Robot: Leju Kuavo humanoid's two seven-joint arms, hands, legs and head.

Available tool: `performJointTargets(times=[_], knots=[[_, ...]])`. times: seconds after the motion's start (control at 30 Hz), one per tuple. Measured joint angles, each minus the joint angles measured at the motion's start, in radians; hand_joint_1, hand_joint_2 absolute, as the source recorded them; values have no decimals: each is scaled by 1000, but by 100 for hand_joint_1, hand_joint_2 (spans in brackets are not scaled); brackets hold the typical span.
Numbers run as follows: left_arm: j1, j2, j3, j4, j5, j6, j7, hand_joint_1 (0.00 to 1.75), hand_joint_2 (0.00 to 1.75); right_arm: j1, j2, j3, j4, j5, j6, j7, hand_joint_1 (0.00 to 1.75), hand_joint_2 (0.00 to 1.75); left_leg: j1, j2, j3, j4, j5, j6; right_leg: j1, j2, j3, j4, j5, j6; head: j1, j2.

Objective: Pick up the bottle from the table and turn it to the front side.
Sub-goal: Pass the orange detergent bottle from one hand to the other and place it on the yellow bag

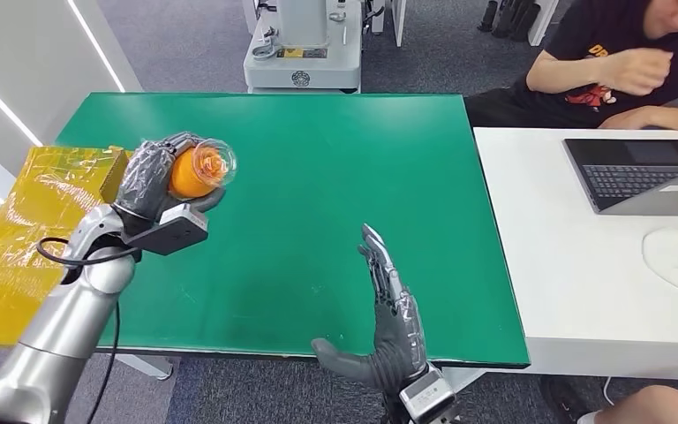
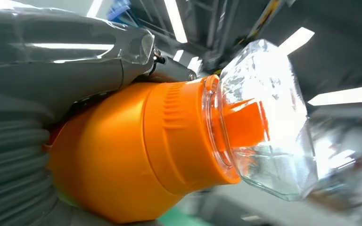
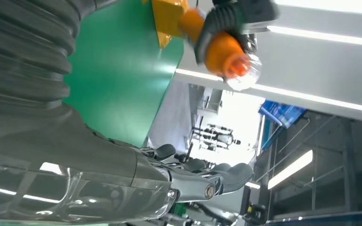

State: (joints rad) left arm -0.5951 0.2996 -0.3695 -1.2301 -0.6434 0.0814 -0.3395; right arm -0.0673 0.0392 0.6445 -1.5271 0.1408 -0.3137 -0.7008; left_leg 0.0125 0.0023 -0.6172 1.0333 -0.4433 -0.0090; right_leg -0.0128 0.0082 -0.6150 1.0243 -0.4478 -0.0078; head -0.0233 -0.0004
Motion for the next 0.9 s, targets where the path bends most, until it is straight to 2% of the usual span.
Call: performJointTargets(times=[0.1,0.17,0.27,0.4,0.53,0.67,0.9], knots=[[-27,84,-27,73,-86,1,24,175,175,21,5,-18,-25,8,17,0,0,175,0,3,0,0,0,0,0,3,-2,0,0,-1,0,0],[-34,120,-42,105,-108,3,26,175,175,28,8,-25,-34,11,22,0,0,175,0,3,0,0,0,0,0,3,-2,0,0,-1,0,0],[-40,151,-58,134,-126,1,40,175,175,34,13,-35,-43,15,28,0,0,175,0,2,-1,0,0,0,0,2,-2,0,0,-1,0,0],[-57,174,-84,184,-222,-11,114,175,175,43,22,-47,-56,33,55,0,0,175,0,2,-1,0,0,0,0,2,-2,0,0,-1,0,0],[-83,179,-105,292,-333,16,161,175,175,55,36,-66,-69,53,80,0,0,175,0,2,-1,0,0,0,0,2,-2,0,0,-1,0,0],[-110,170,-120,431,-387,40,129,175,175,64,49,-79,-79,64,96,1,0,175,0,2,-1,0,0,0,0,2,-2,0,0,-1,0,0],[-141,107,-194,685,-520,2,111,175,175,72,66,-92,-84,86,116,1,0,175,0,2,-1,0,0,0,0,2,-2,0,0,-1,0,0]])
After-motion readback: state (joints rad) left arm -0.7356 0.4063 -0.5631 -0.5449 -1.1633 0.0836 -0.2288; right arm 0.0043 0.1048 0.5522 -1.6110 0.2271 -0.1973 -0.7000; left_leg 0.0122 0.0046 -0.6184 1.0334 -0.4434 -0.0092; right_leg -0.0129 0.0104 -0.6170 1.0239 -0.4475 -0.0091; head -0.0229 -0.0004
